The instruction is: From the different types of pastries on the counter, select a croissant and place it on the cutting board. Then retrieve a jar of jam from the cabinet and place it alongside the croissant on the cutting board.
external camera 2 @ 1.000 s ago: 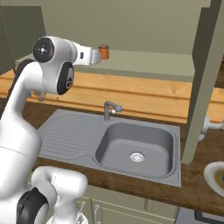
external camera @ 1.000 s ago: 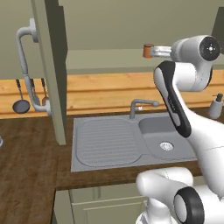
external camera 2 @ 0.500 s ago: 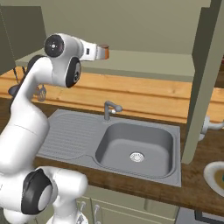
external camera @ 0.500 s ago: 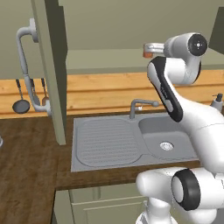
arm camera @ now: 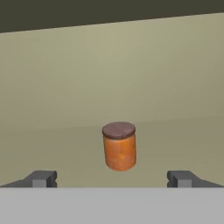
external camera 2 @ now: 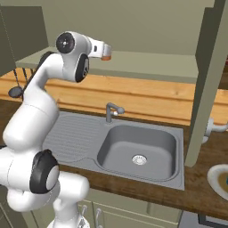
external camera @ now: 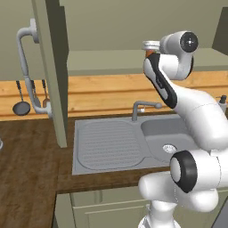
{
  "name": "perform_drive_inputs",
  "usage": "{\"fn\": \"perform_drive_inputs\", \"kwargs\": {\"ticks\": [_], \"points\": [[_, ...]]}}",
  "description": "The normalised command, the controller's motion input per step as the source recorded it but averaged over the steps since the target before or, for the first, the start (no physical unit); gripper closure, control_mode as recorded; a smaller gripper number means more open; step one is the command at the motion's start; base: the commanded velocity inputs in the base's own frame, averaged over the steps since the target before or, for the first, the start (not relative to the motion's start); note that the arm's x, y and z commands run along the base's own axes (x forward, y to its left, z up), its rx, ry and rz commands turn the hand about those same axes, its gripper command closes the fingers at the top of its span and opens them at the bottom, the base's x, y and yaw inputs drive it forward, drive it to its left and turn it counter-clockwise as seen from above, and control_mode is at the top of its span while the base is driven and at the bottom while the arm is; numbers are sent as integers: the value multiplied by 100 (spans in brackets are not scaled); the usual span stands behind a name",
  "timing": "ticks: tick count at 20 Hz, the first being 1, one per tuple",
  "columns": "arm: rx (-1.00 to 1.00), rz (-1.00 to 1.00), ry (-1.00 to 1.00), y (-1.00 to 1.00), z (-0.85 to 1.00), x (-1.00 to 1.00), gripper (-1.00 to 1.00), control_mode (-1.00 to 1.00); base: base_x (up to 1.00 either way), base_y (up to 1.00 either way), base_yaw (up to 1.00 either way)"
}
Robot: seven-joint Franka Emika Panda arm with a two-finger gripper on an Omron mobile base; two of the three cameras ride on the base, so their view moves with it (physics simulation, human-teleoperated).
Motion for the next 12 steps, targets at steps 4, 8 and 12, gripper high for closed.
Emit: {"fn": "perform_drive_inputs", "kwargs": {"ticks": [4,8,12], "points": [[0,0,0,-31,-14,55,-100,-100,0,0,0],[0,0,1,-2,-8,17,-100,-100,0,0,0],[0,0,0,0,-9,13,-100,-100,0,0,0]]}}
